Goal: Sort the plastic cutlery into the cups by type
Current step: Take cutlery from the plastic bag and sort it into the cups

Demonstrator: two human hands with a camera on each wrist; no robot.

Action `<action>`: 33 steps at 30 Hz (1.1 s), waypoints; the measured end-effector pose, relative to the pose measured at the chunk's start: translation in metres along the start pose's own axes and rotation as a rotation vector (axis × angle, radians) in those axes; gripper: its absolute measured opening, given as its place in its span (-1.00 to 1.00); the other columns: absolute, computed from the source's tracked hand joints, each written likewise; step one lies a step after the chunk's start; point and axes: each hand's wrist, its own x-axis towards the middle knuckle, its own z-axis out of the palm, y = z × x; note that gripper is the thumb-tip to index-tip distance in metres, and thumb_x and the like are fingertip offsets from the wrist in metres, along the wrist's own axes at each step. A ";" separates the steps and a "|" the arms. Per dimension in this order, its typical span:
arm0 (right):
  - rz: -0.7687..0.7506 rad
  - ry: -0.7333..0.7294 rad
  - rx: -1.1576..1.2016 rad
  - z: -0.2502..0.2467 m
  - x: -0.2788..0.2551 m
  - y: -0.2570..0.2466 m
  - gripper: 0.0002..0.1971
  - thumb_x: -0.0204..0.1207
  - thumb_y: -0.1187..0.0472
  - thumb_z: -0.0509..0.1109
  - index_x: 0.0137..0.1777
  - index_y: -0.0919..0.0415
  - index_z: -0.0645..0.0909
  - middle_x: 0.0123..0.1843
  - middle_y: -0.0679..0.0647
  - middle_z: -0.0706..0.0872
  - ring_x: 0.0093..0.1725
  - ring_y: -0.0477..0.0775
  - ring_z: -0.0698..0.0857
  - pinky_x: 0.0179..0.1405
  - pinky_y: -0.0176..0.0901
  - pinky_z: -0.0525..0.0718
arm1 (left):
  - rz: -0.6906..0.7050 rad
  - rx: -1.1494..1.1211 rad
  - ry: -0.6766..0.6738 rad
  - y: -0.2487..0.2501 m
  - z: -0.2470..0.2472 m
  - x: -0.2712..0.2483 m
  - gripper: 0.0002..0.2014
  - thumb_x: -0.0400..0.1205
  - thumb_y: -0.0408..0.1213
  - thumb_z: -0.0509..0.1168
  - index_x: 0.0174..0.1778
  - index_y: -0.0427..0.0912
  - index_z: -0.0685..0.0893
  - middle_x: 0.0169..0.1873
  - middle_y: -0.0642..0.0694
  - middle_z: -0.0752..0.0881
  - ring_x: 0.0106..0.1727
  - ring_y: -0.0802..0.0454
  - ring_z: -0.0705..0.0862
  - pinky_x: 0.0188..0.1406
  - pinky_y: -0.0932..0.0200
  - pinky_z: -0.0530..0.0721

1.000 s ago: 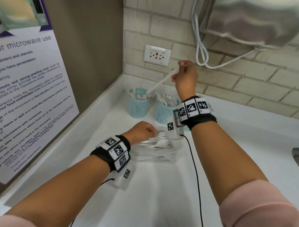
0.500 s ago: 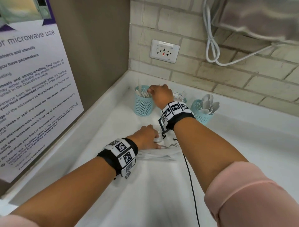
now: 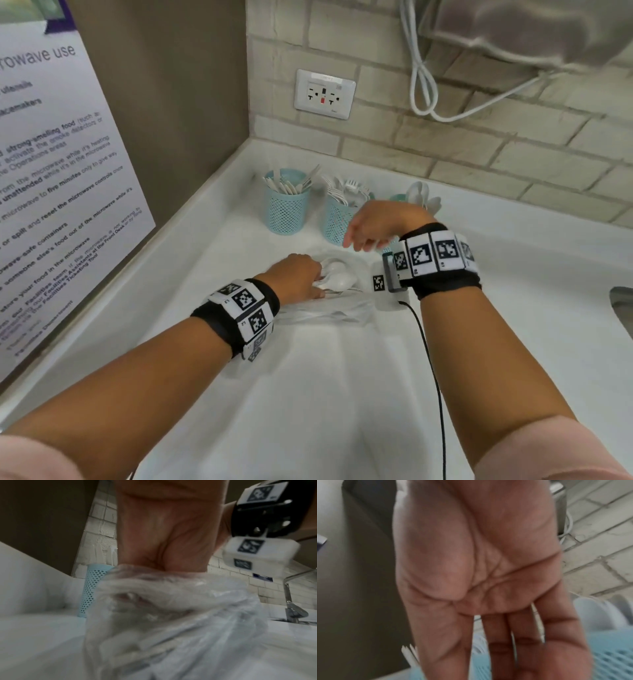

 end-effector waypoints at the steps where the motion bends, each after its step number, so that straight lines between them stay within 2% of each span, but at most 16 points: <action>1: 0.036 -0.020 -0.081 0.008 0.000 0.004 -0.82 0.54 0.20 0.36 0.10 0.11 0.72 0.01 0.01 0.75 -0.06 -0.05 0.69 -0.01 -0.20 0.67 | 0.005 0.019 0.001 0.000 0.000 0.000 -0.65 0.63 -0.05 0.27 0.12 -0.28 0.61 0.09 -0.23 0.65 0.10 -0.18 0.61 -0.01 0.09 0.51; 4: 0.074 -0.041 -0.132 0.027 -0.003 0.013 -0.70 0.52 0.20 0.41 0.25 0.06 0.69 0.23 -0.03 0.66 0.06 -0.03 0.58 0.08 -0.18 0.56 | 0.011 0.041 0.010 0.003 -0.002 0.001 -0.71 0.65 -0.14 0.23 0.07 -0.32 0.60 0.05 -0.25 0.67 0.06 -0.19 0.63 -0.13 0.13 0.45; 7: 0.081 -0.056 -0.082 0.039 -0.010 0.019 -0.57 0.53 0.29 0.40 0.40 0.06 0.57 0.36 0.07 0.59 0.15 0.06 0.58 0.26 -0.14 0.55 | 0.001 0.022 0.021 0.002 -0.003 -0.001 -0.78 0.66 -0.19 0.21 -0.03 -0.31 0.58 -0.02 -0.26 0.66 -0.01 -0.18 0.63 -0.17 0.15 0.42; 8: 0.084 -0.049 -0.051 0.042 -0.013 0.020 -0.54 0.52 0.30 0.41 0.43 0.06 0.55 0.35 0.09 0.60 0.13 0.07 0.60 0.28 -0.12 0.56 | -0.004 0.004 0.020 0.001 -0.002 -0.001 -0.81 0.66 -0.19 0.21 -0.10 -0.27 0.56 -0.06 -0.25 0.65 -0.07 -0.15 0.61 -0.20 0.16 0.42; 9: 0.088 -0.043 -0.029 0.044 -0.014 0.022 -0.51 0.52 0.31 0.42 0.45 0.05 0.53 0.27 0.09 0.65 0.05 0.06 0.63 0.21 -0.14 0.58 | -0.012 -0.021 0.016 0.000 -0.001 -0.001 -0.83 0.65 -0.19 0.21 -0.16 -0.22 0.51 -0.12 -0.23 0.62 -0.14 -0.11 0.57 -0.21 0.18 0.41; 10: 0.092 -0.037 -0.014 0.047 -0.015 0.024 -0.49 0.51 0.32 0.42 0.46 0.03 0.51 0.08 0.05 0.69 -0.10 -0.01 0.62 0.05 -0.23 0.59 | -0.022 -0.049 0.010 -0.002 0.000 -0.002 -0.82 0.65 -0.19 0.21 -0.20 -0.21 0.47 -0.18 -0.19 0.58 -0.18 -0.08 0.52 -0.22 0.18 0.40; 12: 0.104 -0.017 0.004 0.051 -0.016 0.027 -0.47 0.52 0.34 0.40 0.48 0.01 0.47 -0.28 -0.09 0.55 -0.33 -0.17 0.49 -0.26 -0.41 0.43 | -0.034 -0.103 -0.001 -0.005 0.000 -0.001 -0.80 0.65 -0.20 0.21 -0.22 -0.23 0.44 -0.23 -0.14 0.53 -0.22 -0.05 0.48 -0.25 0.19 0.38; 13: 0.109 -0.004 0.015 0.053 -0.016 0.029 -0.46 0.52 0.35 0.39 0.48 -0.01 0.47 -0.33 -0.12 0.48 -0.36 -0.20 0.44 -0.31 -0.43 0.38 | -0.032 -0.127 -0.002 -0.006 0.000 -0.001 -0.79 0.66 -0.21 0.21 -0.22 -0.24 0.44 -0.24 -0.13 0.53 -0.24 -0.05 0.47 -0.29 0.18 0.36; 16: 0.115 0.034 0.046 0.056 -0.016 0.031 -0.46 0.53 0.39 0.34 0.48 -0.03 0.48 -0.24 -0.10 0.47 -0.37 -0.21 0.40 -0.28 -0.37 0.44 | -0.022 -0.185 0.019 -0.007 -0.002 -0.002 -0.81 0.67 -0.24 0.20 -0.21 -0.25 0.44 -0.26 -0.13 0.51 -0.24 -0.05 0.45 -0.40 0.19 0.30; 18: 0.108 0.039 0.052 0.057 -0.018 0.031 -0.46 0.54 0.42 0.29 0.48 -0.02 0.48 -0.20 -0.09 0.46 -0.36 -0.19 0.40 -0.31 -0.41 0.40 | -0.033 -0.224 0.024 -0.007 -0.001 -0.002 -0.83 0.68 -0.24 0.18 -0.17 -0.25 0.46 -0.23 -0.13 0.51 -0.21 -0.05 0.46 -0.36 0.17 0.31; 21: 0.099 0.041 0.081 0.059 -0.020 0.032 -0.45 0.55 0.45 0.25 0.49 0.00 0.47 0.13 0.06 0.59 -0.21 -0.07 0.51 -0.11 -0.35 0.50 | -0.057 -0.275 -0.002 -0.005 0.002 -0.003 -0.77 0.72 -0.23 0.11 0.07 -0.34 0.51 -0.08 -0.18 0.57 -0.12 -0.04 0.48 -0.20 0.18 0.38; 22: 0.098 0.045 0.097 0.060 -0.020 0.033 -0.46 0.55 0.45 0.25 0.49 0.01 0.48 0.13 0.06 0.58 -0.21 -0.08 0.50 -0.11 -0.36 0.51 | -0.059 -0.280 -0.013 -0.005 0.003 -0.003 -0.74 0.73 -0.22 0.09 0.15 -0.36 0.49 0.00 -0.21 0.59 -0.09 -0.05 0.49 -0.14 0.18 0.39; 24: 0.100 0.056 0.124 0.062 -0.019 0.034 -0.46 0.55 0.46 0.24 0.48 0.01 0.49 -0.16 -0.07 0.51 -0.34 -0.15 0.42 -0.33 -0.45 0.42 | -0.048 -0.273 -0.037 -0.003 0.005 -0.003 -0.70 0.73 -0.18 0.10 0.21 -0.36 0.48 0.06 -0.20 0.60 -0.04 -0.06 0.51 -0.09 0.19 0.40; 26: 0.109 0.069 0.144 0.063 -0.018 0.035 -0.47 0.55 0.47 0.24 0.47 0.01 0.50 -0.31 -0.12 0.40 -0.41 -0.17 0.39 -0.44 -0.43 0.34 | -0.038 -0.277 -0.047 -0.001 0.007 -0.002 -0.71 0.69 -0.16 0.20 0.18 -0.31 0.52 0.07 -0.16 0.63 0.06 -0.10 0.59 -0.01 0.17 0.46; 29: 0.118 0.085 0.166 0.064 -0.018 0.038 -0.48 0.55 0.46 0.25 0.45 0.01 0.52 -0.34 -0.12 0.41 -0.45 -0.15 0.41 -0.49 -0.41 0.33 | -0.034 -0.300 -0.010 0.001 0.008 -0.002 -0.78 0.64 -0.20 0.29 0.09 -0.26 0.59 0.08 -0.18 0.69 0.12 -0.12 0.64 0.10 0.16 0.51; 33: 0.115 0.112 0.179 0.064 -0.017 0.038 -0.49 0.55 0.46 0.26 0.43 0.02 0.54 -0.34 -0.11 0.42 -0.47 -0.15 0.39 -0.51 -0.41 0.31 | -0.028 -0.260 0.033 0.004 0.006 -0.003 -0.75 0.62 -0.19 0.32 0.11 -0.28 0.62 0.04 -0.17 0.71 0.08 -0.12 0.66 0.04 0.20 0.50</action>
